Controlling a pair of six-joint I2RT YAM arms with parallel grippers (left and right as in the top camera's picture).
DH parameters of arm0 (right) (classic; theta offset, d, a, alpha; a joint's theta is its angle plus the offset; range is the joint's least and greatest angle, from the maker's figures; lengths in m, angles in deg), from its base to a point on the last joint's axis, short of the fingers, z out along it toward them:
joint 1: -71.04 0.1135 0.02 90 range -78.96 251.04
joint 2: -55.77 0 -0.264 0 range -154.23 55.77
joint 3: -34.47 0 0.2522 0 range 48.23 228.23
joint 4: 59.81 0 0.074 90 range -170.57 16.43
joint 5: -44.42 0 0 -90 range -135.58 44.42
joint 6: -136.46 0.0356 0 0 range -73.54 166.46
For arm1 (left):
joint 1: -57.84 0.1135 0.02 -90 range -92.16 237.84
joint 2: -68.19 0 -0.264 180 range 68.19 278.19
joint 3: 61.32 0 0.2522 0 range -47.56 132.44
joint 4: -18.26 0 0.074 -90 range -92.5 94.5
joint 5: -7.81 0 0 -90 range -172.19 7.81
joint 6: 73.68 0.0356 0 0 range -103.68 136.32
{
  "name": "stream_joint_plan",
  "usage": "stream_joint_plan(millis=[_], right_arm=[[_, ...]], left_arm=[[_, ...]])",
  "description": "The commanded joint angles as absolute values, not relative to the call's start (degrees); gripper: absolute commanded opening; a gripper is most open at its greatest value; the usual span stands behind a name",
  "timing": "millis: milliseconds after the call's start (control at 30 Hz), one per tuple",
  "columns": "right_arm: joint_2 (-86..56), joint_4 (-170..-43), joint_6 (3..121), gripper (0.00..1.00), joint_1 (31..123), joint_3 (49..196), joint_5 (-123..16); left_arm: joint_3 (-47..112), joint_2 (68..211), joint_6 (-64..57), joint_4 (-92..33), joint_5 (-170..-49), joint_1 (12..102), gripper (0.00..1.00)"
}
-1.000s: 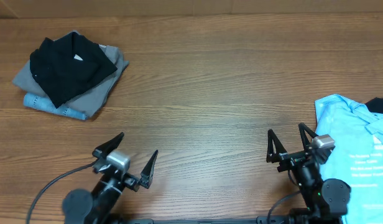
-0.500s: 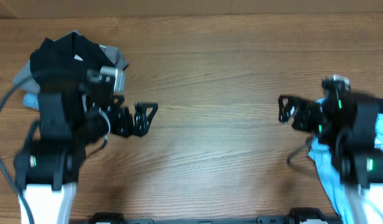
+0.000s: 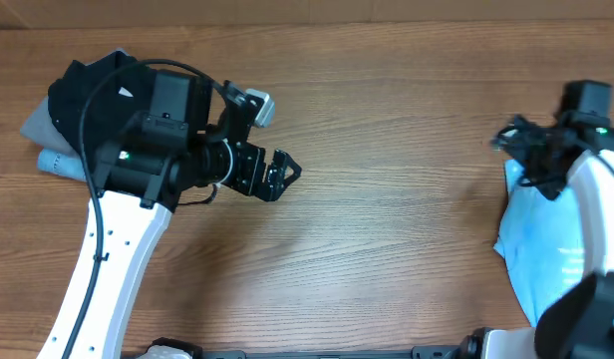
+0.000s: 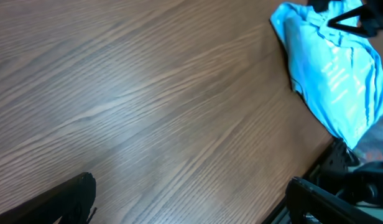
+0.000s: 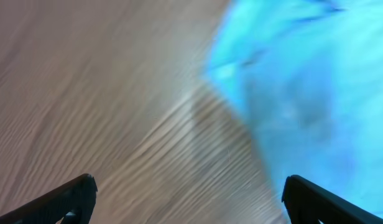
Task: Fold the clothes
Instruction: 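Reach the right gripper to the light-blue T-shirt and grasp it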
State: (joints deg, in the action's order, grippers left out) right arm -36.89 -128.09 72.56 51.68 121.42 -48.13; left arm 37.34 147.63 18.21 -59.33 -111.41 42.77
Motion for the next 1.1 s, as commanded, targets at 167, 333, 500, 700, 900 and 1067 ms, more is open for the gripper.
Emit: stream_joint_plan(millis=[167,333,500,700,900,1067], right_arm=[[-46.44,-121.08,76.32,1.0,45.1,122.88,-46.66],[-51.1,-120.09,76.76,0.92,45.12,122.71,-47.28],[-52.3,-119.05,76.76,0.65,45.41,122.51,-47.25],[-52.32,-118.17,76.74,0.72,44.6,122.49,-46.25],[-52.69,-116.71,78.25,0.47,44.71,120.63,-47.36],[-51.38,-116.42,73.46,0.04,44.71,123.95,-61.16]], left_arm=[[38.89,147.58,19.67,-58.94,-111.82,42.38,1.0],[38.89,147.58,18.91,-58.94,-111.82,42.38,1.0],[38.89,147.58,18.91,-58.54,-111.82,42.38,1.0],[38.89,147.58,18.91,-57.84,-111.82,42.4,1.0],[38.89,147.58,18.88,-57.69,-111.84,42.38,1.0],[38.89,147.58,18.88,-57.63,-111.84,42.38,1.0]])
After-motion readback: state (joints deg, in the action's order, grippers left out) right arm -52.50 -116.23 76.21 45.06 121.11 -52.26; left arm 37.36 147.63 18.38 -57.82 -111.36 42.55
